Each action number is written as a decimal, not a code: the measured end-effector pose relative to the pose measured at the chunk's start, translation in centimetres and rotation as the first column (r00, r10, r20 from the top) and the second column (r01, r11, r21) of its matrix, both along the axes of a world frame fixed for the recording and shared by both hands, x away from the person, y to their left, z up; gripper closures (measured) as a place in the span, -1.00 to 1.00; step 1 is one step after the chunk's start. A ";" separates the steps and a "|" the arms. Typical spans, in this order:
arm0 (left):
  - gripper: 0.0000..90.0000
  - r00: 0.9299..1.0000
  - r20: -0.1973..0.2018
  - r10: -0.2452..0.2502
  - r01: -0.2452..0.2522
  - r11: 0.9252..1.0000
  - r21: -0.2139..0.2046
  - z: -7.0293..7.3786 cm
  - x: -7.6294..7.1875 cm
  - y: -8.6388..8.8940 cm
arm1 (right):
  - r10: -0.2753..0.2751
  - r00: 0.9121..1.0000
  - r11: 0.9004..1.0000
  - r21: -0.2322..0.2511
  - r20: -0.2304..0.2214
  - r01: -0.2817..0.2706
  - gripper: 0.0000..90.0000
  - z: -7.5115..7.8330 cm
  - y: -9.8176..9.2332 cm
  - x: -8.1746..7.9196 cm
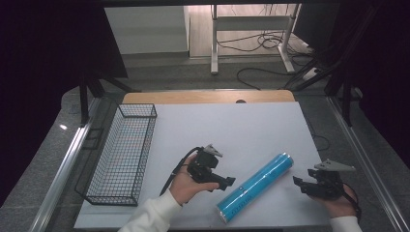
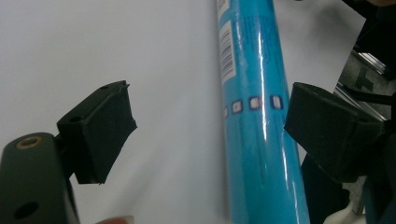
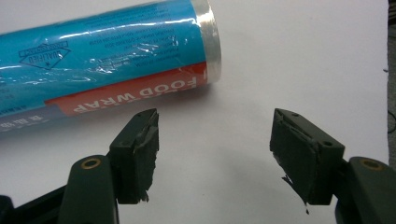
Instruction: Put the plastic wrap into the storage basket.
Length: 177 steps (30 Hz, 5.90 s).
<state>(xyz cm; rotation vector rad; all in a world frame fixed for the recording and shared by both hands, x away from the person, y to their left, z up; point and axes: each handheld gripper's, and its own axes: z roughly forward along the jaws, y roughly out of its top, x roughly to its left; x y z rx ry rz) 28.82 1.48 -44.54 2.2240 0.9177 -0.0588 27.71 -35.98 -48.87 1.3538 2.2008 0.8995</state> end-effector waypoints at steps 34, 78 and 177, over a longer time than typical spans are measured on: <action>-0.65 0.980 -0.112 -0.165 0.182 0.970 0.160 -3.7 2.5 -12.2 | -0.032 0.999 0.999 -0.037 -0.012 0.032 -0.28 -0.5 -0.6 0.1; -0.30 0.956 -0.275 -0.105 0.146 0.980 0.133 -3.7 5.1 -11.2 | -0.054 0.998 0.996 -0.066 0.011 0.054 -0.29 -0.4 -1.3 0.0; -0.30 0.814 -0.132 0.566 -0.518 0.809 0.280 0.9 7.5 27.4 | -0.011 0.998 0.999 -0.035 0.058 0.013 -0.35 0.8 0.4 -0.2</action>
